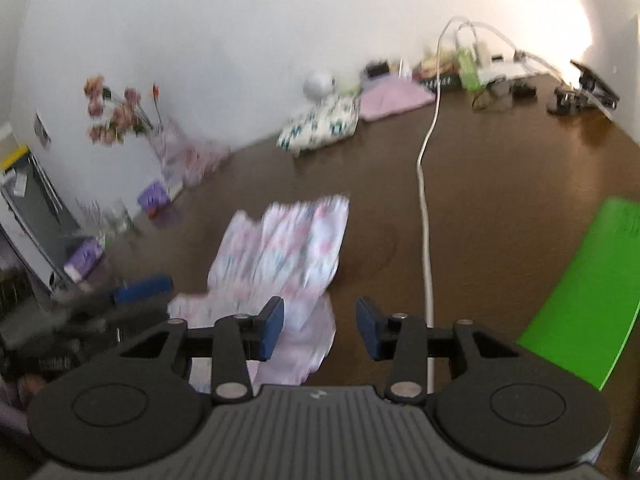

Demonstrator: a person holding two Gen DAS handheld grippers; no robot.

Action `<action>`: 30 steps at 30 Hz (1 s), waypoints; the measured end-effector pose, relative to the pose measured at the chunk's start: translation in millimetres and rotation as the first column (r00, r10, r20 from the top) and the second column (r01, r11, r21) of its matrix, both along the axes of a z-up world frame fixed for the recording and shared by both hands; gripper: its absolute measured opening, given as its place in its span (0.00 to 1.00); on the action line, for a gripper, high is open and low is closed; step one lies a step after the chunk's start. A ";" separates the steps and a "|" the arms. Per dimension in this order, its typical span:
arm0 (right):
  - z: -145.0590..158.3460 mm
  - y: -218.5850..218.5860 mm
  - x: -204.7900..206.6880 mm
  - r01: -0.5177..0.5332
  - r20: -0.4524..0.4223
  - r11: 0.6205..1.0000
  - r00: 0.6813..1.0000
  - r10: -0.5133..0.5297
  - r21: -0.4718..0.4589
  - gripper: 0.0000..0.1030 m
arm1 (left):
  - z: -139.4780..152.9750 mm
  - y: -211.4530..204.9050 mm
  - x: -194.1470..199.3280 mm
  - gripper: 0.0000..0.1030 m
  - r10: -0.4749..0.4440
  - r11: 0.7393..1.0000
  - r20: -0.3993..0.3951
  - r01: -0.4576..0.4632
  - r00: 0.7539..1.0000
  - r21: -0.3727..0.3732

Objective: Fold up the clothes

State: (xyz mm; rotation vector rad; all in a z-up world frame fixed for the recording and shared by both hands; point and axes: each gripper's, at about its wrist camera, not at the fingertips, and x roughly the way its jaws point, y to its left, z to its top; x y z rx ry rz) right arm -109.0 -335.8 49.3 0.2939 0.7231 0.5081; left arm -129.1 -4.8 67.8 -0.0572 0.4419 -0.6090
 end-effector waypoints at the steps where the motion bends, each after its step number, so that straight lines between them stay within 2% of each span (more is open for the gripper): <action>1: -7.3 6.5 1.5 0.004 -0.022 1.000 1.000 -0.005 -0.019 0.24 | 0.2 4.2 -0.5 0.68 0.017 1.000 0.007 -0.017 1.000 0.011; 2: -14.6 13.2 3.9 0.007 -0.037 0.999 0.999 -0.008 -0.033 0.08 | -0.5 7.5 -0.4 0.68 0.033 0.999 0.008 -0.033 0.999 0.020; 4: -23.2 24.4 7.1 0.011 -0.046 1.000 0.999 -0.012 -0.026 0.03 | -6.9 9.5 3.1 0.68 0.051 0.998 -0.019 -0.051 0.999 0.028; 7: -20.5 32.5 9.2 -0.019 -0.011 0.996 1.000 0.020 0.085 0.02 | -16.3 9.1 7.0 0.68 0.070 0.997 -0.056 -0.069 0.996 0.028; 9: -20.1 31.7 13.5 -0.041 -0.025 0.986 0.999 0.046 0.163 0.02 | -20.8 5.3 5.3 0.68 0.072 0.997 -0.047 -0.071 0.996 0.029; 13: -36.3 32.9 29.0 -0.077 -0.143 0.963 0.983 0.117 0.257 0.02 | -28.4 2.9 6.3 0.68 0.080 0.997 -0.063 -0.079 0.995 0.009; 16: -46.2 33.2 35.7 -0.054 -0.189 0.963 0.976 0.107 0.265 0.04 | -31.9 5.4 8.4 0.68 0.082 0.996 -0.085 -0.085 0.993 -0.025; 18: -41.9 29.1 33.2 -0.036 -0.169 0.971 0.983 0.077 0.235 0.10 | -32.6 4.0 8.6 0.68 0.084 0.996 -0.078 -0.086 0.993 -0.017; 19: -36.5 25.6 29.9 -0.030 -0.148 0.977 0.987 0.063 0.212 0.24 | -32.7 3.4 8.5 0.68 0.085 0.996 -0.074 -0.086 0.994 -0.013; 20: -30.9 20.9 26.3 -0.027 -0.127 0.979 0.990 0.053 0.200 0.46 | -32.8 3.1 8.0 0.68 0.085 0.996 -0.072 -0.086 0.994 -0.010; 21: -25.4 16.2 22.7 -0.023 -0.107 0.982 0.993 0.043 0.188 0.52 | -32.8 2.9 7.5 0.68 0.085 0.996 -0.069 -0.086 0.994 -0.006; 24: -9.0 2.4 12.3 -0.011 -0.045 0.987 0.999 0.018 0.159 0.53 | -33.2 2.3 7.4 0.69 0.086 0.996 -0.066 -0.086 0.994 -0.001; 30: 5.1 2.2 -2.6 -0.050 0.016 0.981 0.999 0.048 0.187 0.55 | -31.4 0.2 8.6 0.70 0.083 0.997 -0.060 -0.082 0.995 0.018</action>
